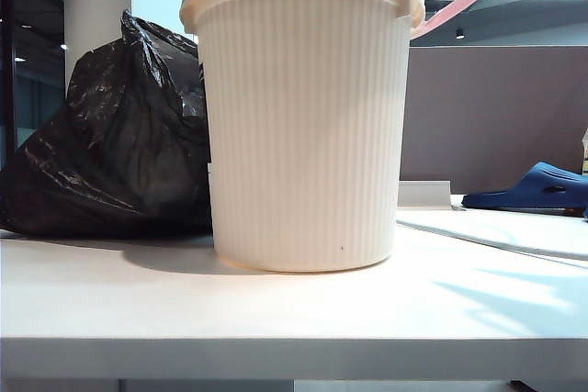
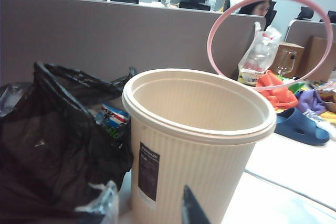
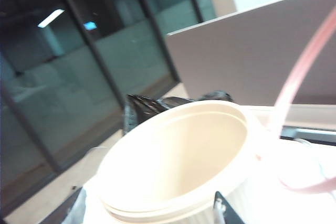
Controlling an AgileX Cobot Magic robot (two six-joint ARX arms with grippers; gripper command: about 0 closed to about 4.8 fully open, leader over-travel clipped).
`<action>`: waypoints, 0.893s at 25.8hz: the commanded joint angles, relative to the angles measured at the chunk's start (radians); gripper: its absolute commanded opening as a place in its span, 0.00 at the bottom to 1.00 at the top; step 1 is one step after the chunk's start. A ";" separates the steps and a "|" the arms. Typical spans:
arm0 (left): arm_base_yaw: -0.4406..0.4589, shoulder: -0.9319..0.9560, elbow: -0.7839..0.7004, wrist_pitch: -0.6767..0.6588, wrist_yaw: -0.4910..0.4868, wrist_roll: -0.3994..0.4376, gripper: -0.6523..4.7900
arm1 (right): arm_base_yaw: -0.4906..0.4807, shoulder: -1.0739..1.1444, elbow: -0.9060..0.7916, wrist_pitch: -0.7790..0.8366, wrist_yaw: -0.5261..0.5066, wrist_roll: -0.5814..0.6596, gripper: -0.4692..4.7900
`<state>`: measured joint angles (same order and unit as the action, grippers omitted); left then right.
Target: Open the ring lid of the trash can, pull out the black garbage bag inside, and place it on the table.
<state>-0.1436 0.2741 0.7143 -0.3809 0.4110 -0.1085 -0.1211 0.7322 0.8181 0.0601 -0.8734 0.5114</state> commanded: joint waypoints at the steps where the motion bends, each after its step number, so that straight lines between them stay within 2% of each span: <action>1: -0.001 -0.019 -0.043 0.047 -0.043 0.000 0.39 | 0.003 -0.034 0.008 -0.088 0.055 -0.082 0.63; 3: -0.001 -0.029 -0.073 0.063 -0.051 -0.005 0.36 | 0.005 -0.048 0.009 -0.136 0.089 -0.118 0.59; 9: -0.002 -0.084 -0.186 0.139 -0.035 -0.048 0.15 | 0.005 -0.095 0.009 -0.288 0.168 -0.238 0.56; 13: -0.002 -0.117 -0.250 0.190 -0.029 -0.090 0.15 | 0.006 -0.133 0.008 -0.354 0.192 -0.311 0.40; 15: -0.002 -0.136 -0.280 0.204 -0.030 -0.113 0.15 | 0.007 -0.163 0.008 -0.371 0.204 -0.333 0.37; 23: -0.002 -0.175 -0.350 0.241 -0.033 -0.136 0.15 | 0.039 -0.306 0.000 -0.402 0.315 -0.408 0.36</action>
<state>-0.1459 0.1005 0.3679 -0.1745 0.3740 -0.2405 -0.0879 0.4507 0.8196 -0.3431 -0.5907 0.1249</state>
